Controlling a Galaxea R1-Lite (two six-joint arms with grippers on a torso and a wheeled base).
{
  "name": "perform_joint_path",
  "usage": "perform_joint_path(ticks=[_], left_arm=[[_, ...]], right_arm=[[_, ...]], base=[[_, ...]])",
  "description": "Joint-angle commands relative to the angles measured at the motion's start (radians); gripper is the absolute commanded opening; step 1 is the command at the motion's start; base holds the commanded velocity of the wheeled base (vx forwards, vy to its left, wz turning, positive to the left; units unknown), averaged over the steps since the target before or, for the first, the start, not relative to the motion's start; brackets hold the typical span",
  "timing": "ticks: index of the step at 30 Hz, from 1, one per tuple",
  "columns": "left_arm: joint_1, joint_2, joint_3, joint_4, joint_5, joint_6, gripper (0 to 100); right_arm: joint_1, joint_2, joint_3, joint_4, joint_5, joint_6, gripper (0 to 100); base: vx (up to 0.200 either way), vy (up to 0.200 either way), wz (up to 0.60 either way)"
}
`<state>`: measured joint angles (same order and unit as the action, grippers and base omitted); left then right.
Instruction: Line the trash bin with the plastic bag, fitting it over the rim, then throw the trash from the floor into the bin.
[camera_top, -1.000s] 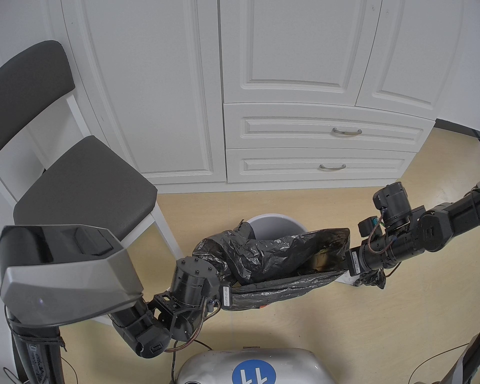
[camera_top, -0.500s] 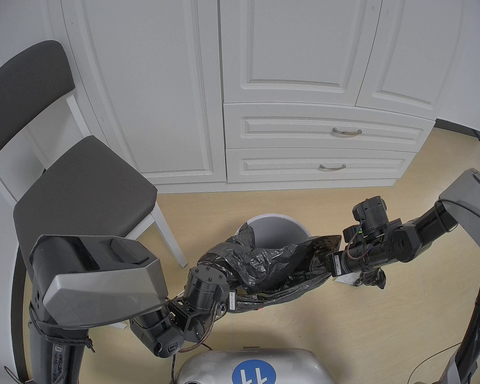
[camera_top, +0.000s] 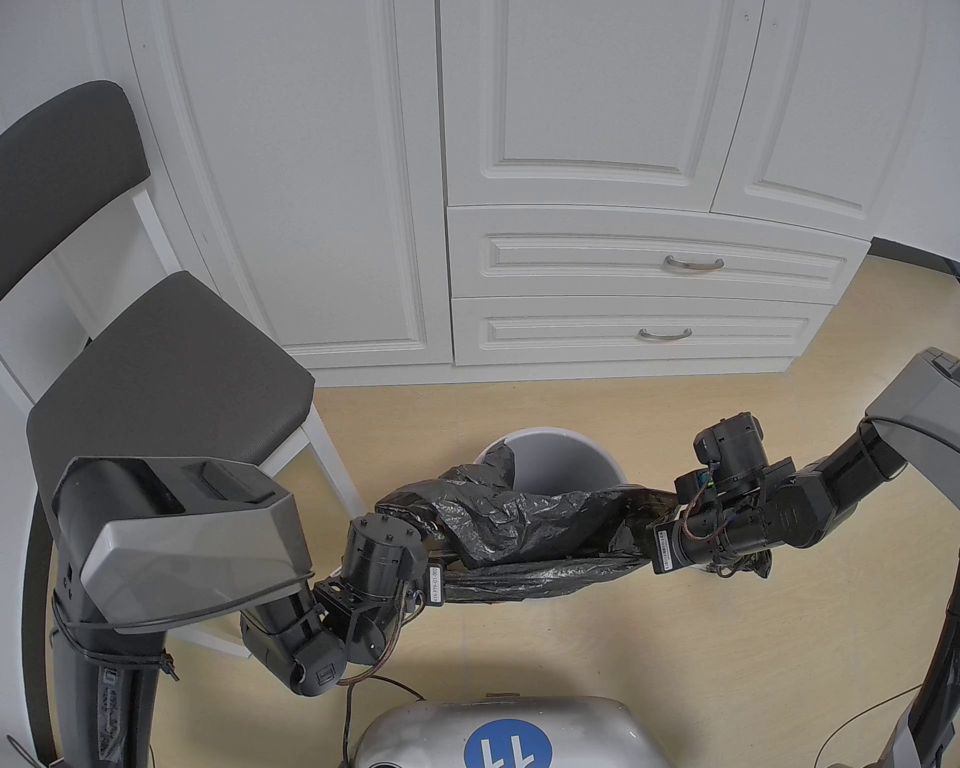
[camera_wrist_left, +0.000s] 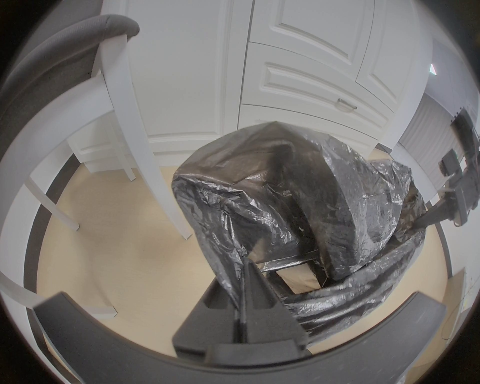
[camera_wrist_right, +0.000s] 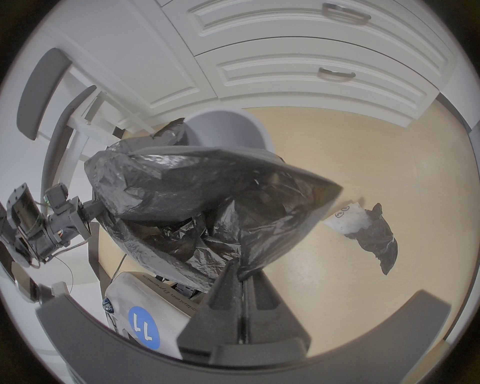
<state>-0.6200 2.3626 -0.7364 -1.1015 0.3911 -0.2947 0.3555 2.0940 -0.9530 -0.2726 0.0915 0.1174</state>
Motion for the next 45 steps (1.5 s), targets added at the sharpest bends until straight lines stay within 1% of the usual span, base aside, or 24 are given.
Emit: perform_joint_path(ticks=[1,2,4,8,9,10,18,21,26,28,30,35,39,40,42,43,44,45], left_arm=[[-0.001,-0.052,0.023,0.0,-0.005,0.003,0],[-0.001,-0.052,0.023,0.0,-0.005,0.003,0],[-0.026,-0.037,0.025,0.0,-0.003,0.003,0],[-0.037,-0.029,0.025,0.0,-0.003,0.005,0],[-0.04,-0.028,0.026,0.0,-0.003,0.005,0],[-0.044,-0.026,0.028,0.0,-0.003,0.005,0],[-0.083,0.026,0.017,-0.006,0.002,0.002,0],[-0.084,0.034,0.026,-0.055,0.011,0.014,0],[-0.069,0.004,0.06,-0.12,0.014,0.052,0],[-0.07,0.0,0.074,-0.14,0.012,0.066,0],[-0.075,0.001,0.086,-0.146,0.009,0.072,0],[-0.099,0.011,0.106,-0.198,0.005,0.072,0],[-0.099,0.007,0.117,-0.219,0.003,0.074,0],[-0.099,0.001,0.137,-0.258,-0.001,0.085,0],[-0.099,0.0,0.144,-0.258,-0.001,0.095,0],[-0.099,0.0,0.144,-0.258,-0.001,0.095,100],[-0.099,-0.011,0.201,-0.267,-0.003,0.17,100],[-0.103,-0.014,0.216,-0.285,-0.003,0.184,100]], right_arm=[[0.01,-0.028,0.022,-0.01,-0.015,-0.002,0],[0.008,-0.026,0.023,-0.01,-0.016,-0.004,0],[0.002,-0.022,0.025,-0.008,-0.036,-0.007,0],[-0.001,-0.012,0.033,-0.008,-0.042,-0.021,0],[-0.004,-0.006,0.043,-0.008,-0.042,-0.047,0],[-0.007,-0.005,0.051,-0.008,-0.042,-0.062,100],[-0.029,-0.006,0.077,-0.002,-0.044,-0.142,100],[-0.035,-0.015,0.082,-0.002,-0.044,-0.151,100],[-0.047,-0.135,0.115,0.001,-0.039,-0.163,100],[-0.056,-0.213,0.148,0.0,-0.033,-0.203,100],[-0.063,-0.261,0.168,-0.002,-0.032,-0.225,100],[-0.061,-0.333,0.191,-0.008,-0.03,-0.232,100],[-0.061,-0.336,0.192,-0.01,-0.029,-0.234,100],[-0.059,-0.315,0.184,-0.013,-0.029,-0.234,100],[-0.058,-0.308,0.183,-0.013,-0.029,-0.234,100],[-0.058,-0.308,0.183,-0.013,-0.029,-0.234,100],[-0.049,-0.296,0.183,-0.024,-0.03,-0.234,100],[-0.046,-0.295,0.188,-0.042,-0.029,-0.234,100]], base=[[0.0,0.0,0.0],[0.0,0.0,0.0],[0.0,0.0,0.0],[0.0,0.0,0.0],[0.0,0.0,0.0],[0.0,0.0,0.0],[0.0,0.0,0.0],[0.0,0.0,0.0],[0.0,0.0,0.0],[0.0,0.0,0.0],[0.0,0.0,0.0],[0.0,0.0,0.0],[0.0,0.0,0.0],[0.0,0.0,0.0],[0.0,0.0,0.0],[0.0,0.0,0.0],[0.0,0.0,0.0],[0.0,0.0,0.0]])
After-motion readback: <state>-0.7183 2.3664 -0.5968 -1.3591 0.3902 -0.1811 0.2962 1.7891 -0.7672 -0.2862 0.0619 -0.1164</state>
